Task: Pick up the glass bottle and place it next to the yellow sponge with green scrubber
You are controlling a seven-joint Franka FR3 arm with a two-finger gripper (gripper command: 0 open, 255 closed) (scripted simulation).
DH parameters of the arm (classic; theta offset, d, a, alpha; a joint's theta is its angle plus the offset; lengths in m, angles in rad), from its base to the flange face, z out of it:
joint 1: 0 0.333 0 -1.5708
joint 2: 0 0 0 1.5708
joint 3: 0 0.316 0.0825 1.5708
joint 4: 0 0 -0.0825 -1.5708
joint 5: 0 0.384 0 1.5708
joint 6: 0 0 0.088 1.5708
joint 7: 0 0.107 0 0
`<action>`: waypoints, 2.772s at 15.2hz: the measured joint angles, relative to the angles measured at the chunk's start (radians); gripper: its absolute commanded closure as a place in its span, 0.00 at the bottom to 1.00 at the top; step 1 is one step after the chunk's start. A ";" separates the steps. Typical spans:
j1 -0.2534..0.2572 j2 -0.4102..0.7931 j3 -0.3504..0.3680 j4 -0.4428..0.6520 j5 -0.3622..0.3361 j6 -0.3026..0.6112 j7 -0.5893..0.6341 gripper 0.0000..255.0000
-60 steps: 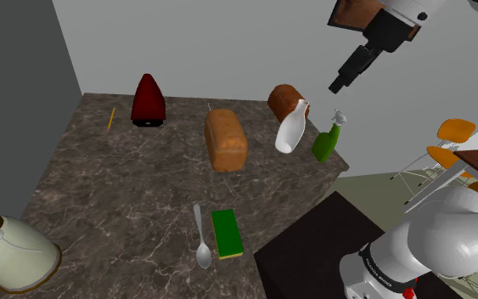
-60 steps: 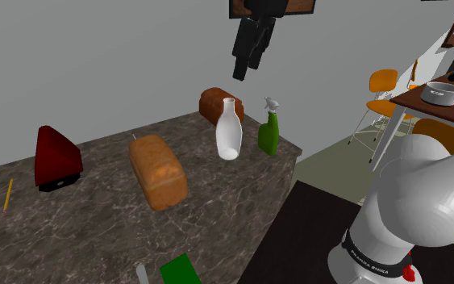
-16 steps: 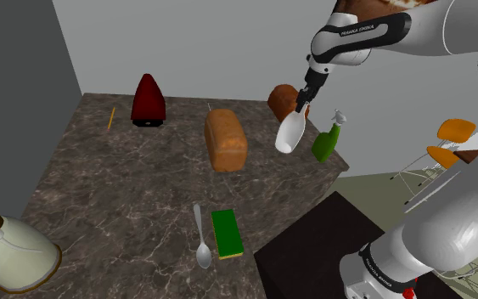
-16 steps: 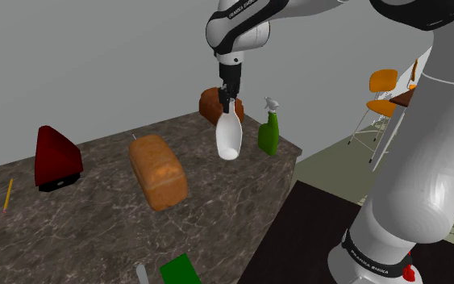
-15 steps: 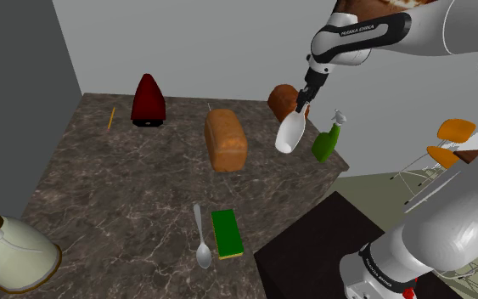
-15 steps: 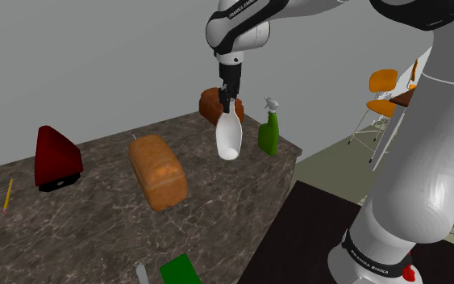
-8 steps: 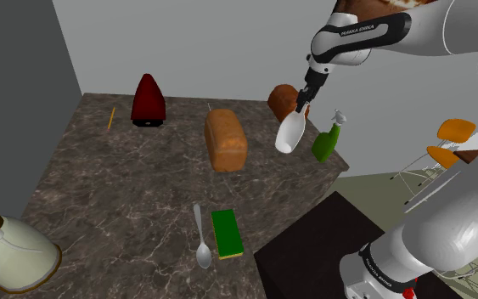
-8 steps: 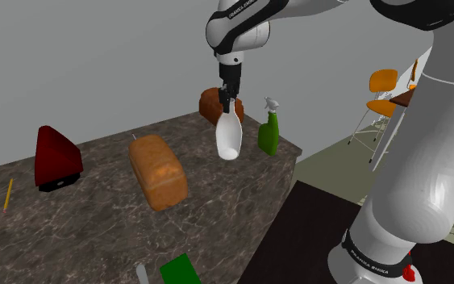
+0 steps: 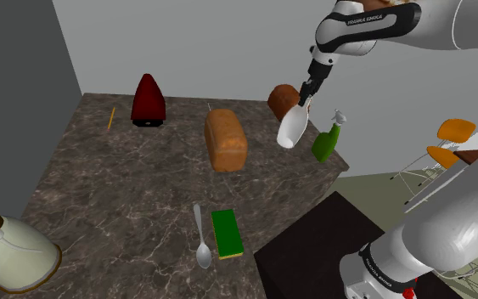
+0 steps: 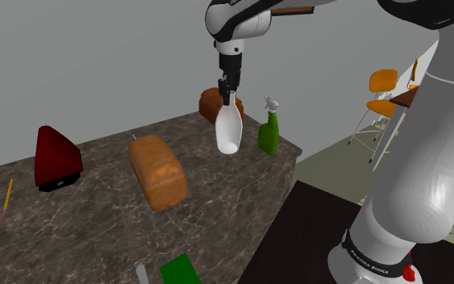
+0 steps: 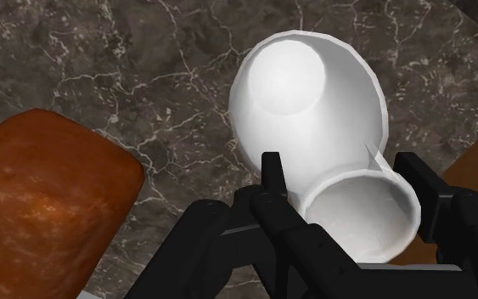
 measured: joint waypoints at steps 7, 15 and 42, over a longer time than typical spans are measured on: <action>0.001 -0.018 0.000 0.075 -0.005 -0.092 0.004 1.00; 0.000 -0.026 -0.001 0.173 -0.007 -0.198 0.004 1.00; -0.011 0.074 -0.007 0.669 0.015 -0.597 -0.002 1.00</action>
